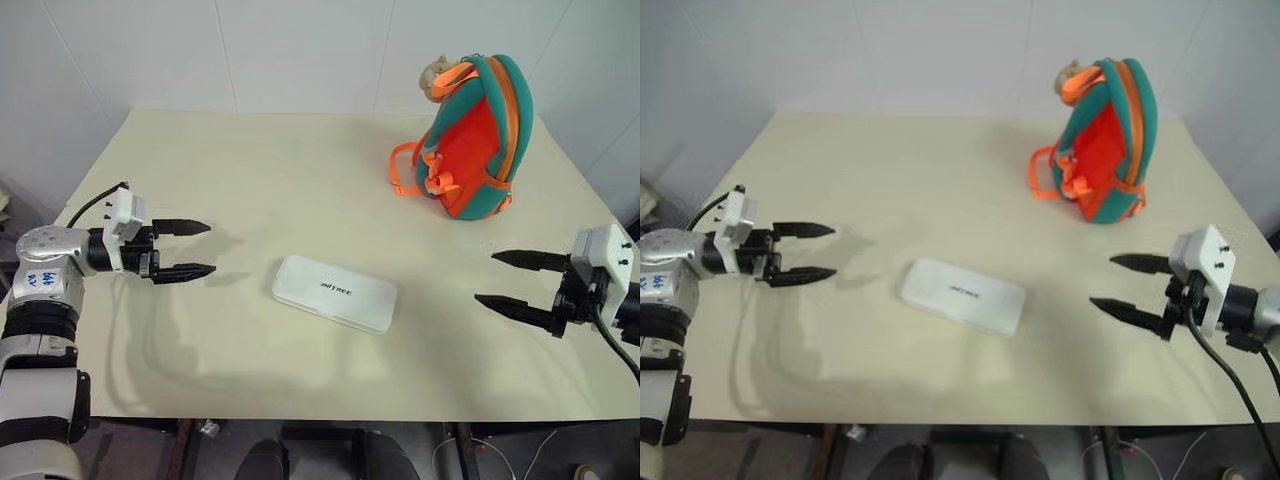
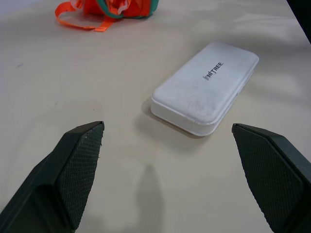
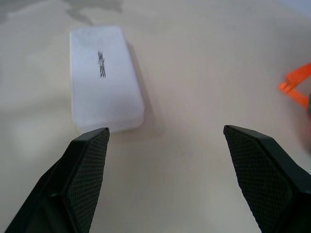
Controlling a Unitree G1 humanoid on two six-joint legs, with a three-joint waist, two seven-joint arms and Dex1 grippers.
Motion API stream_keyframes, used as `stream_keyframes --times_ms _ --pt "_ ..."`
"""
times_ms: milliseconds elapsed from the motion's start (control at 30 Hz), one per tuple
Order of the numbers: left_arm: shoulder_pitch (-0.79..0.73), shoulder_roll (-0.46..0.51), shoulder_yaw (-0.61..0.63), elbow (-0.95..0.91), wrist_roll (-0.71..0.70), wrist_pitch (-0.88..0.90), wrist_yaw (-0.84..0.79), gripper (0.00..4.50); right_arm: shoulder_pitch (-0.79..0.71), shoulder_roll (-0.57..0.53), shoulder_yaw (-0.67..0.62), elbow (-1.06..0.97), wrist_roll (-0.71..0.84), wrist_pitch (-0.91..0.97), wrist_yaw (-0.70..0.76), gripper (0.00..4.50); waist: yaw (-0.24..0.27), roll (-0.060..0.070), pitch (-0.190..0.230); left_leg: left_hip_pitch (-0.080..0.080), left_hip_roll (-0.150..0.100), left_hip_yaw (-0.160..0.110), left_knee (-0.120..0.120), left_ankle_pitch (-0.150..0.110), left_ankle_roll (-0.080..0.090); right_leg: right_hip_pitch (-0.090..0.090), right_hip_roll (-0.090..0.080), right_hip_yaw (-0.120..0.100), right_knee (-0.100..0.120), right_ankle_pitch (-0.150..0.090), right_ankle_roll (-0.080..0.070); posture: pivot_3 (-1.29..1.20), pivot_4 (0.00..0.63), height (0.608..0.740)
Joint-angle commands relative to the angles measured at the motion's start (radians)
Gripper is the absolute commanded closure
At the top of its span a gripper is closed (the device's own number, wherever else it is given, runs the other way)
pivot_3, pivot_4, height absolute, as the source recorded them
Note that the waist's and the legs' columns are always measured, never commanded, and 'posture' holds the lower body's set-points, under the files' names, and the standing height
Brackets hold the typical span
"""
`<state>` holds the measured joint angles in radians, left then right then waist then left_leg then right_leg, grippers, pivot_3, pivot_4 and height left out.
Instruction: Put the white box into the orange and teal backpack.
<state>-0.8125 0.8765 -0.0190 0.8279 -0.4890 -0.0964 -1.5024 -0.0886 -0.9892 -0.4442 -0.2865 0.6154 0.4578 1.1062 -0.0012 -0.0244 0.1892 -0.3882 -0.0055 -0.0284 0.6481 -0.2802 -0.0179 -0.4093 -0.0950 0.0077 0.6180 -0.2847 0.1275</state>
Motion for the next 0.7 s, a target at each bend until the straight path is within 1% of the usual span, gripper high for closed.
stream_keyframes --times_ms 33,100,167,267,400,500,600,700 --pt "0.004 0.026 0.018 -0.038 -0.038 0.002 -0.112 0.0 -0.019 0.014 -0.004 -0.031 0.014 -0.019 -0.014 0.03 0.0 0.0 0.0 0.0 0.0 0.0 0.0 0.0 0.0 0.0 0.0 0.0 0.0 0.0 0.0 0.0 0.15 0.74" --pt "0.005 0.009 0.043 -0.02 -0.022 -0.028 -0.112 0.0 -0.031 0.044 0.021 -0.049 0.007 -0.029 -0.039 0.03 0.001 0.0 0.0 0.0 0.0 0.0 0.0 0.0 0.0 0.0 0.0 0.0 0.0 0.0 0.0 0.0 0.15 0.74" --pt "0.013 0.001 0.047 -0.048 -0.03 0.018 -0.112 0.0 -0.063 0.059 0.043 -0.058 0.022 -0.013 -0.053 0.03 0.001 0.0 0.0 0.0 0.0 0.0 0.0 0.0 0.0 0.0 0.0 0.0 0.0 0.0 0.0 0.0 0.15 0.74" --pt "0.009 -0.007 0.035 -0.035 -0.02 0.012 -0.112 0.0 -0.067 0.064 0.067 -0.06 0.016 -0.001 -0.057 0.03 0.002 0.0 0.0 0.0 0.0 0.0 0.001 0.0 0.0 0.0 -0.001 0.0 0.0 0.0 0.0 0.0 0.15 0.74" --pt "-0.008 -0.008 0.044 -0.03 0.017 0.047 -0.089 0.0 -0.074 0.062 0.091 -0.072 0.019 0.022 -0.072 0.03 0.001 0.0 0.0 -0.001 0.0 0.0 0.0 0.0 0.0 0.0 0.0 0.0 0.002 0.0 0.0 0.0 0.15 0.74" --pt "-0.026 -0.004 0.057 -0.017 0.033 0.034 -0.079 0.0 -0.081 0.049 0.126 -0.066 -0.015 0.056 -0.107 0.03 0.001 0.0 0.0 -0.001 0.0 0.0 0.0 0.0 0.0 0.0 0.0 0.0 0.002 0.0 0.0 0.0 0.15 0.74" --pt "-0.029 -0.012 0.064 -0.012 0.062 0.002 -0.031 0.0 -0.09 0.077 0.141 -0.066 -0.024 0.034 -0.122 0.03 0.0 0.0 0.0 -0.001 -0.001 0.0 0.0 0.0 0.0 0.0 0.0 0.0 0.002 0.0 0.0 0.0 0.15 0.74" --pt "-0.032 -0.007 0.064 -0.012 0.084 0.015 -0.037 0.0 -0.092 0.075 0.158 -0.078 -0.026 0.045 -0.132 0.03 0.0 0.0 0.0 0.0 0.0 0.0 0.0 0.0 0.0 0.0 0.0 0.0 0.002 0.0 0.0 0.0 0.15 0.74"
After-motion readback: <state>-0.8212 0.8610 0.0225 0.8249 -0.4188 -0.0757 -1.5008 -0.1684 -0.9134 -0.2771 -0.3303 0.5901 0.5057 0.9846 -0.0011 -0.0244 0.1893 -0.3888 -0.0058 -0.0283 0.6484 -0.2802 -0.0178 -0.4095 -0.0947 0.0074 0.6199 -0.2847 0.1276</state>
